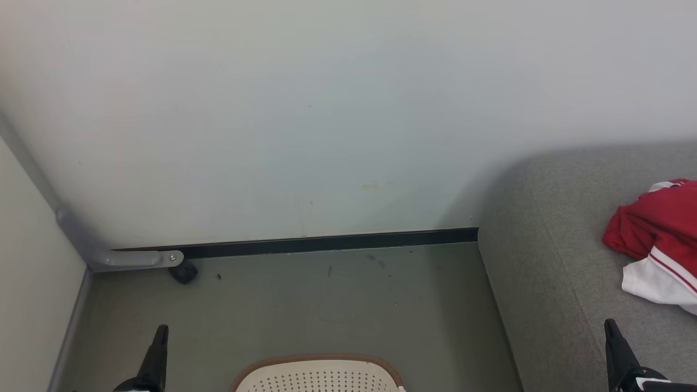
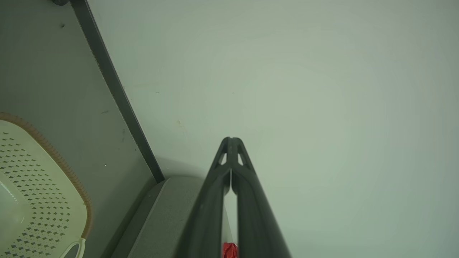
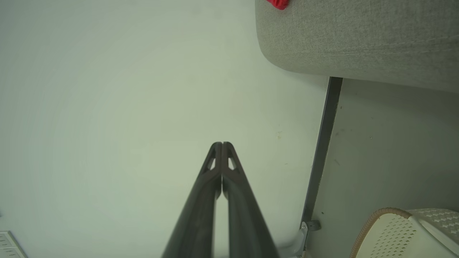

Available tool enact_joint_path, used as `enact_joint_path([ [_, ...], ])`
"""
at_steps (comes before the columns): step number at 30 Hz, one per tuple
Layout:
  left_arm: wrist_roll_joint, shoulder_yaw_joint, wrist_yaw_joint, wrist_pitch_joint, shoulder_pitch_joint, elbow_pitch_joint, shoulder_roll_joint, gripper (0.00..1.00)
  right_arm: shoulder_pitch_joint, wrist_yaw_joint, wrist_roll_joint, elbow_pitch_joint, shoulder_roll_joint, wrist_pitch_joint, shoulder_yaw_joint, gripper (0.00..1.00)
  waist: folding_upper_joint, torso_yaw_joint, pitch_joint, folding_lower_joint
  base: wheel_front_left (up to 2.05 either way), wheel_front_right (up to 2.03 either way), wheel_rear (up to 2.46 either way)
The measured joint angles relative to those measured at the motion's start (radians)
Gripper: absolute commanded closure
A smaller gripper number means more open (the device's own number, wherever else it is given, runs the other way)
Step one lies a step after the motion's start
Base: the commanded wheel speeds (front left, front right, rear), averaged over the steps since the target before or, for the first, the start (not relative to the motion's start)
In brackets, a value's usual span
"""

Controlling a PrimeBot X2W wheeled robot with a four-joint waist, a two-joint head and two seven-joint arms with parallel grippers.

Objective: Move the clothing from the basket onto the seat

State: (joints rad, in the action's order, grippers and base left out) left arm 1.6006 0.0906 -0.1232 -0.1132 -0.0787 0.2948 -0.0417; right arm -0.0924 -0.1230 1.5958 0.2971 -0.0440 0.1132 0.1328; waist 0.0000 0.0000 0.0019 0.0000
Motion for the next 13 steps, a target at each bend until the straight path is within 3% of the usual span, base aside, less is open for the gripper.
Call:
enact_joint_path([
  [13, 0.000, 0.000, 0.000, 0.000, 0.000, 0.000, 0.000, 1.00, 0.000, 0.000, 0.000, 0.000, 0.000, 0.000, 0.000, 1.00, 0.0000, 0.000, 0.000, 0.0000, 0.00, 0.00, 0.00],
])
